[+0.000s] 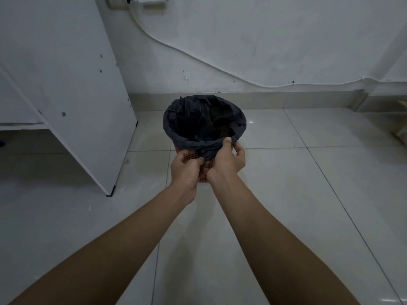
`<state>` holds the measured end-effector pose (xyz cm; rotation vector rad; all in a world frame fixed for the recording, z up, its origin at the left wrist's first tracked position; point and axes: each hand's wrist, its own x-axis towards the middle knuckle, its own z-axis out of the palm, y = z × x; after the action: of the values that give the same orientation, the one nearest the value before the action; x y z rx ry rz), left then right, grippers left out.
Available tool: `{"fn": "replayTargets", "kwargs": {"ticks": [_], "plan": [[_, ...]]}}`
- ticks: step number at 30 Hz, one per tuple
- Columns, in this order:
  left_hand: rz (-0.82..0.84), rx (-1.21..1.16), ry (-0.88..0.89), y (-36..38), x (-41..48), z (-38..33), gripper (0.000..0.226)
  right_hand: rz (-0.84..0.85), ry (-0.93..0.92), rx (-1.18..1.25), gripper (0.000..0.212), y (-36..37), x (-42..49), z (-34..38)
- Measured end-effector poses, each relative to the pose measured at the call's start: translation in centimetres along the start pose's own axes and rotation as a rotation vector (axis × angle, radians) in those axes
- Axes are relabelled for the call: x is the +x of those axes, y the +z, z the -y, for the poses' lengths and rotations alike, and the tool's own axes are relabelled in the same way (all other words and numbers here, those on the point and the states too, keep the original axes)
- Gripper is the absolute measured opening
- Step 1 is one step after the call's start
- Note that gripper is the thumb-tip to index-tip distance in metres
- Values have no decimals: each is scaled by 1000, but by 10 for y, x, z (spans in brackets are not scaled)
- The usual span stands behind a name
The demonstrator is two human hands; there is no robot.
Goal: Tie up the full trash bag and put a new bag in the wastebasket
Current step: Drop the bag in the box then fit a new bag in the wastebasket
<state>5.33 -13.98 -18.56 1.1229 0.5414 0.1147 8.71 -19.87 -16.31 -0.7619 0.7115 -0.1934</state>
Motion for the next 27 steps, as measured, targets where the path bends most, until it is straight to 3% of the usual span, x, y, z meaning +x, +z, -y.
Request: {"fn": "replayTargets", "kwargs": {"ticks": [3, 15, 25, 27], "plan": [[-10, 19, 4, -1, 1, -2, 21, -8, 7, -51, 5, 2, 3, 5], [-103, 167, 45, 2, 3, -3, 16, 69, -8, -208, 33, -2, 2, -2], [78, 243, 8, 15, -4, 1, 19, 2, -117, -254, 25, -2, 13, 7], [-41, 167, -45, 9, 3, -3, 15, 18, -95, -253, 28, -4, 17, 14]]}}
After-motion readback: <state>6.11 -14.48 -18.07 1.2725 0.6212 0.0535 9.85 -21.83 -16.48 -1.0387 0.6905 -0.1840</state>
